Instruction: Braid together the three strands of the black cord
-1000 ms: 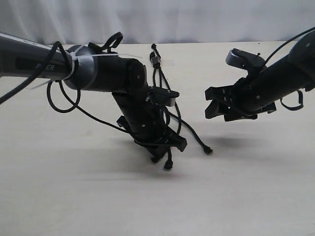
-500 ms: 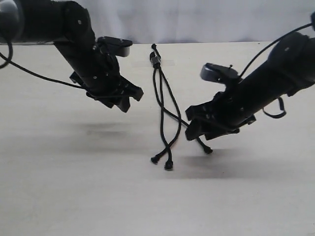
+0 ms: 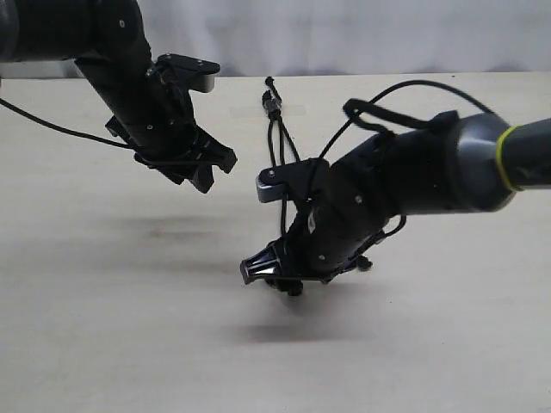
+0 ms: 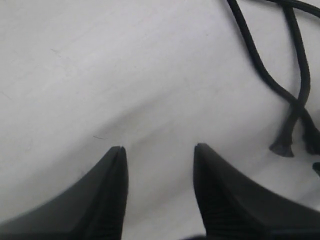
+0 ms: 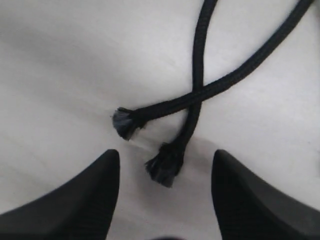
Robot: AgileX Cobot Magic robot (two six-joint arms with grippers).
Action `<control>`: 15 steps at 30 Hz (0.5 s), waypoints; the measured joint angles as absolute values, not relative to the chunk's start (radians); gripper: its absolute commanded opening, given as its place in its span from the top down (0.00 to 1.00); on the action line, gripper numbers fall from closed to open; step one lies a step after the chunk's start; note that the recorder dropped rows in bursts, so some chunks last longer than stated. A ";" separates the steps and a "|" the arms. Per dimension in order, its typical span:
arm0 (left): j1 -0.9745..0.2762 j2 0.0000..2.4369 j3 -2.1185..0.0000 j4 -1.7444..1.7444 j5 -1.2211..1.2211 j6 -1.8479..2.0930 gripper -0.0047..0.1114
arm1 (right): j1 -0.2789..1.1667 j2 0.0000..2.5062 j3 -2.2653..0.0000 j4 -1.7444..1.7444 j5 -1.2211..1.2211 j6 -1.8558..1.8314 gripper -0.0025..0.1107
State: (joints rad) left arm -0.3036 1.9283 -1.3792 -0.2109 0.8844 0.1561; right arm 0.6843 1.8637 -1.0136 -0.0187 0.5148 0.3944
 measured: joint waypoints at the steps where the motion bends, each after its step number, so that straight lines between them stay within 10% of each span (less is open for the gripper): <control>1: -0.304 1.928 -1.379 -0.211 0.887 0.156 0.61 | 0.694 1.877 -1.014 -0.042 0.510 0.427 0.51; 15: -0.304 1.928 -1.379 -0.211 0.906 0.158 0.61 | 0.703 1.941 -1.014 -0.185 0.484 0.528 0.94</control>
